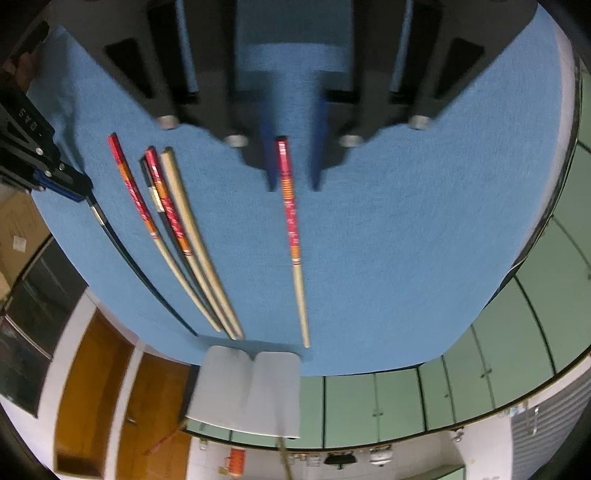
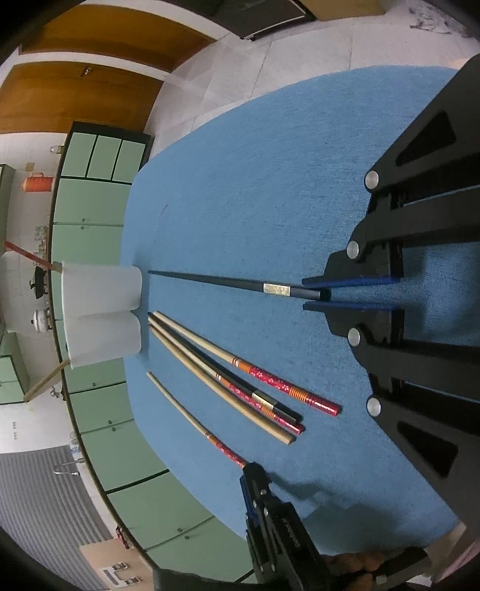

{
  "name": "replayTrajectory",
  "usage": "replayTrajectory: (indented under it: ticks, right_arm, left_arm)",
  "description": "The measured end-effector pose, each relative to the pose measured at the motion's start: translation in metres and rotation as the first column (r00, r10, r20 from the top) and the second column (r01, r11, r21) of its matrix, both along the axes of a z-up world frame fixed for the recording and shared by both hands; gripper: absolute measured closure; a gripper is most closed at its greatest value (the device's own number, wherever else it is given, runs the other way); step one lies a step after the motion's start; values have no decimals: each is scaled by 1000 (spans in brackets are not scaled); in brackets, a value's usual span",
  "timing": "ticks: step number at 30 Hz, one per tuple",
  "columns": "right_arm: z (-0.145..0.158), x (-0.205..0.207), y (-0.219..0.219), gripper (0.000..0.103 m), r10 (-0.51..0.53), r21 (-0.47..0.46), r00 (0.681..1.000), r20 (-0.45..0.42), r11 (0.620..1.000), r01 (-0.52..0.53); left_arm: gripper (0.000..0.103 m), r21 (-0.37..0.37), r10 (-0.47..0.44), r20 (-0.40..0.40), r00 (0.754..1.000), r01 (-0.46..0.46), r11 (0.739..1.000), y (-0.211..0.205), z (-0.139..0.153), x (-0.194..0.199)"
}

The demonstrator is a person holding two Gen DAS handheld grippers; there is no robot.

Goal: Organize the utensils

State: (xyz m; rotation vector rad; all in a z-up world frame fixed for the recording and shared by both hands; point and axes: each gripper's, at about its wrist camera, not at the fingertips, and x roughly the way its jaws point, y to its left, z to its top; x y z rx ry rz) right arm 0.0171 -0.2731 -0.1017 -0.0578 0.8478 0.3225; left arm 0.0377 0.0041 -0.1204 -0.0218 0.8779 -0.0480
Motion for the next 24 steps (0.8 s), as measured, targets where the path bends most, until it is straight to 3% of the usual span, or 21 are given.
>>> replayTrajectory:
  ticks: [8, 16, 24]
  right_arm:
    - [17, -1, -9, 96, 0, 35, 999, 34, 999, -1]
    - [71, -5, -20, 96, -2, 71, 988, 157, 997, -9]
    - [141, 14, -34, 97, -2, 134, 959, 282, 990, -37]
  left_arm:
    - [98, -36, 4, -1, 1000, -4, 999, 4, 13, -2]
    - [98, -18, -9, 165, 986, 12, 1000, 4, 85, -13]
    - [98, -46, -11, 322, 947, 27, 999, 5, 151, 1]
